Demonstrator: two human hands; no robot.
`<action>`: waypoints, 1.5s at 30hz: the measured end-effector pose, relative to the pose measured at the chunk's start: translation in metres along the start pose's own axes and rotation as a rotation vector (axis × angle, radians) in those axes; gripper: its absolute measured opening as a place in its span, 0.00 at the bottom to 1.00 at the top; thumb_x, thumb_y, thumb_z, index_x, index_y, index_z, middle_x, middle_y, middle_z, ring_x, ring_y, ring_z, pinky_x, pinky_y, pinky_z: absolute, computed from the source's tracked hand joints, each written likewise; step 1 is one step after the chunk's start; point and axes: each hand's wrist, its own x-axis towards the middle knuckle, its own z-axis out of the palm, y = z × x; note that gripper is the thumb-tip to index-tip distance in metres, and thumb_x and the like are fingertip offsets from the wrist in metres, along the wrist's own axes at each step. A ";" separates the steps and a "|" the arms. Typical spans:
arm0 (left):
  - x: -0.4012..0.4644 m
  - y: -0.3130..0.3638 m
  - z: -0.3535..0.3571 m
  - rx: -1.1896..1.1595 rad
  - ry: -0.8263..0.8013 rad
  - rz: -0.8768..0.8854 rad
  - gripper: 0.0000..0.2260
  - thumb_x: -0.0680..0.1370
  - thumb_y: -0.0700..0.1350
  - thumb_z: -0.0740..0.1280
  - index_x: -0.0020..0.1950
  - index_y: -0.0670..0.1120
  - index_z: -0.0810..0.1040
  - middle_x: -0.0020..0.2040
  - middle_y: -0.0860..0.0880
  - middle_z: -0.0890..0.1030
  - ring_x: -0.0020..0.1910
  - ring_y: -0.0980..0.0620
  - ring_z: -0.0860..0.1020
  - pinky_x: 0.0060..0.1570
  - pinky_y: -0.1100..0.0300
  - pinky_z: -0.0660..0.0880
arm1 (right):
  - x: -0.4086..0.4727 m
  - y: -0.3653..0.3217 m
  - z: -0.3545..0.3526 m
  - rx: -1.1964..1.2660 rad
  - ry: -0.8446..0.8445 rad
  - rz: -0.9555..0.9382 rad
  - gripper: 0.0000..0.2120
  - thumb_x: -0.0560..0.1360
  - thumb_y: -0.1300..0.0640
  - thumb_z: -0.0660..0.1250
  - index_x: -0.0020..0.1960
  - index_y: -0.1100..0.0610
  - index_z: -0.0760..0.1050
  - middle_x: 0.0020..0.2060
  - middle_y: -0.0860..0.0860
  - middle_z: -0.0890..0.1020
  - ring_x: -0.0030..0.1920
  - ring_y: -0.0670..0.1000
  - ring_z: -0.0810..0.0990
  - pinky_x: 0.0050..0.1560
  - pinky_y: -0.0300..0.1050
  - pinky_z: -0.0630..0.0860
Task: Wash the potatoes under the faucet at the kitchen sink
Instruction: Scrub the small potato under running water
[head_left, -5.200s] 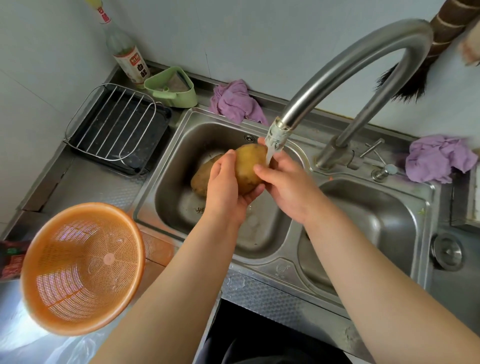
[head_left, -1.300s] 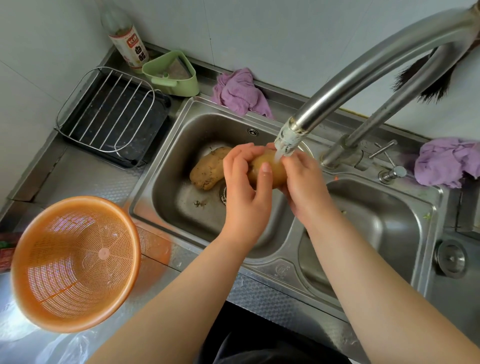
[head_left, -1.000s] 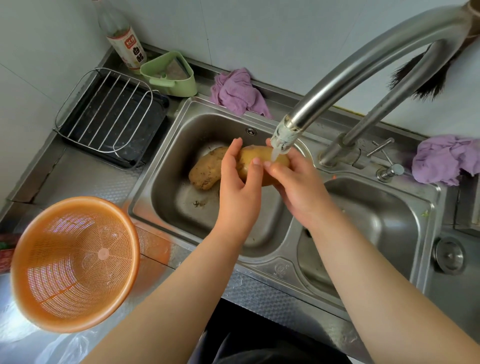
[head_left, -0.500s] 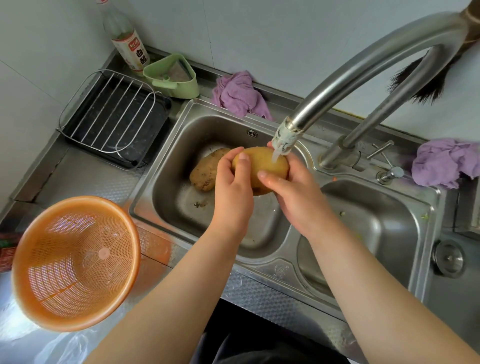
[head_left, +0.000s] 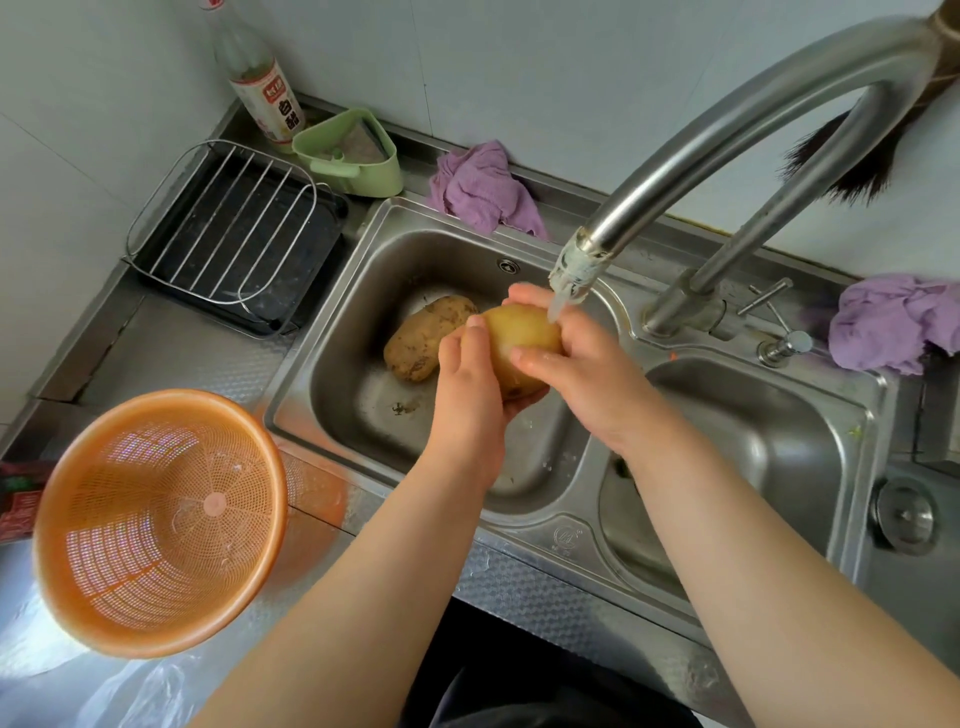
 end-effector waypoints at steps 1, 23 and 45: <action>0.000 -0.001 0.001 0.015 0.000 0.028 0.18 0.86 0.53 0.54 0.73 0.47 0.66 0.63 0.42 0.78 0.57 0.45 0.82 0.45 0.52 0.83 | 0.000 0.000 0.003 -0.031 0.065 -0.031 0.24 0.74 0.58 0.68 0.69 0.53 0.72 0.62 0.45 0.79 0.61 0.40 0.77 0.64 0.37 0.73; -0.005 -0.004 -0.010 0.318 -0.302 0.340 0.19 0.85 0.46 0.59 0.75 0.56 0.62 0.70 0.45 0.72 0.66 0.49 0.76 0.67 0.54 0.75 | 0.014 -0.018 0.013 0.241 0.527 0.223 0.05 0.78 0.52 0.64 0.51 0.51 0.78 0.48 0.52 0.83 0.51 0.55 0.83 0.53 0.55 0.82; 0.019 0.003 -0.006 0.054 -0.529 0.144 0.29 0.79 0.39 0.63 0.80 0.44 0.60 0.73 0.33 0.70 0.70 0.40 0.73 0.73 0.45 0.68 | -0.003 -0.023 -0.005 0.355 0.281 0.170 0.07 0.82 0.55 0.60 0.53 0.49 0.76 0.56 0.56 0.81 0.53 0.56 0.83 0.38 0.47 0.83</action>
